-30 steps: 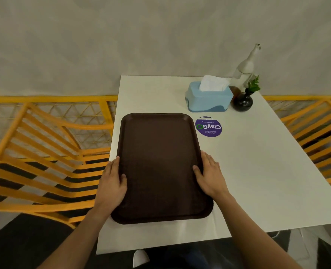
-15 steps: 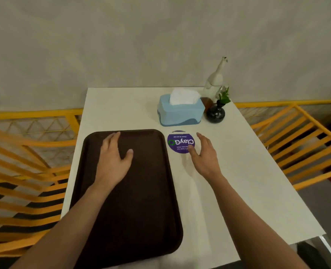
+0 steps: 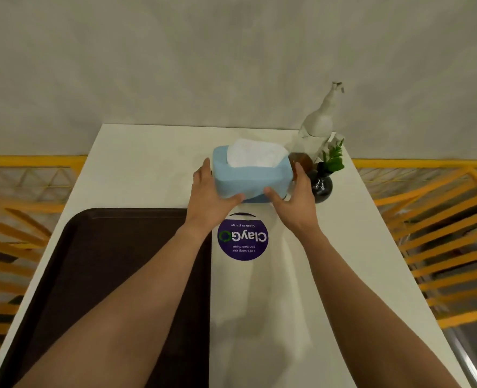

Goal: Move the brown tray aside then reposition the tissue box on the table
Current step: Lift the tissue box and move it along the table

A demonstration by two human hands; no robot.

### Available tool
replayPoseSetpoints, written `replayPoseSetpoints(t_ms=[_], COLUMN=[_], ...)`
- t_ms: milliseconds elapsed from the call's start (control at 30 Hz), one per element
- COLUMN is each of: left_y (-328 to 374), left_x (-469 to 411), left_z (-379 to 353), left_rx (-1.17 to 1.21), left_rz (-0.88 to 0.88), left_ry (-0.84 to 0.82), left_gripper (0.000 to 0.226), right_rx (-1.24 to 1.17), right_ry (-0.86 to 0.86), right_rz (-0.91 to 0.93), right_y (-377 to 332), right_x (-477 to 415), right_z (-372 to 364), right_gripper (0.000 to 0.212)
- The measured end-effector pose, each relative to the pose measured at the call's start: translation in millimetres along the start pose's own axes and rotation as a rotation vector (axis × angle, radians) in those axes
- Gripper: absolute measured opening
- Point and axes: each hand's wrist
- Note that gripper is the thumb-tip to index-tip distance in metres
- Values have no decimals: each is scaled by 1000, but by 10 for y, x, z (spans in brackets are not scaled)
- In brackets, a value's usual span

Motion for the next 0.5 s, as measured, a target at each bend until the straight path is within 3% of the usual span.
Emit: replayPoseSetpoints(t_ms=[200,500], left_y=[-76,-125], left_x=[-218,-311], left_z=[-198,-274], left_rx=[51,143], left_rz=[-62,31], left_ry=[7,83], left_gripper=[112,96], right_rx=[-73,-57], right_ry=[-65,-120], right_rz=[-33,-2], right_y=[239,317], right_x=[-76,-188], right_z=[-84,-151], right_gripper=[109,95])
Point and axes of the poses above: each hand's wrist, its own x-axis away from the middle knuckle, its own z-axis out of the back of the hand, y = z × x, and after that the axes turned 5 degrees about x, right-handed
